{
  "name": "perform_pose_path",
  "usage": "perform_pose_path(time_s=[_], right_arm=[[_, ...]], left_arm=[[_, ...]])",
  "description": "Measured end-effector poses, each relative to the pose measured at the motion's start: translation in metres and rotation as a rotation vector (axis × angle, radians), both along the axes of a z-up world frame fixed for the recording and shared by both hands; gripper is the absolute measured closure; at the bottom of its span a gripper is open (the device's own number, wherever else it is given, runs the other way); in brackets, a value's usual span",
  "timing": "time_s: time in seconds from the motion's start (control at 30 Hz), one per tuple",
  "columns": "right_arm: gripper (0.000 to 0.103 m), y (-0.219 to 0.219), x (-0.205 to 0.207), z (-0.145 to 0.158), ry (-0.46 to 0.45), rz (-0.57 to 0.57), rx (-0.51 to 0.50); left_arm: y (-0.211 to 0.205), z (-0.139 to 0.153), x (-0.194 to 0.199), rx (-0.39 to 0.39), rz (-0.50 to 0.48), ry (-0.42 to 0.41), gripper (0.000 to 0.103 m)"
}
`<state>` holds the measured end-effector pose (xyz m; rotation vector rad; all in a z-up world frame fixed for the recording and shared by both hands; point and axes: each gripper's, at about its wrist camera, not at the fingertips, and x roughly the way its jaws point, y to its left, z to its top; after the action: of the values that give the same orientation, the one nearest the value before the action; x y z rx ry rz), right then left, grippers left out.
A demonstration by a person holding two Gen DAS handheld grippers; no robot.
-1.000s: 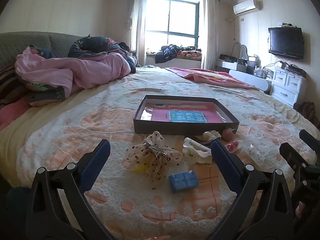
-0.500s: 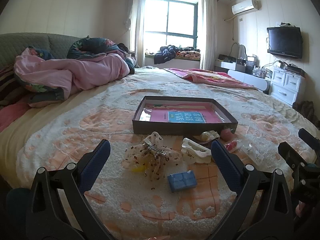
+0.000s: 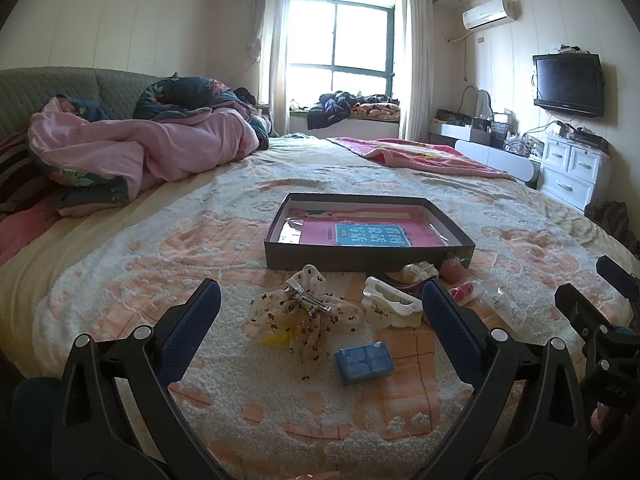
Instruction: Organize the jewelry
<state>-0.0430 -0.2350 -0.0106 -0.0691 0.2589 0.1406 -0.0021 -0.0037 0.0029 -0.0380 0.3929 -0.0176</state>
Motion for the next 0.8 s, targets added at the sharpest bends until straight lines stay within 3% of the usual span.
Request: perform_pose_path(time_s=[0.8], right_arm=[[0.006, -0.0027, -0.0019, 0.002, 0.0, 0.001, -0.002]], left_arm=[[0.0027, 0.0021, -0.0002, 0.002, 0.01, -0.001, 0.011]])
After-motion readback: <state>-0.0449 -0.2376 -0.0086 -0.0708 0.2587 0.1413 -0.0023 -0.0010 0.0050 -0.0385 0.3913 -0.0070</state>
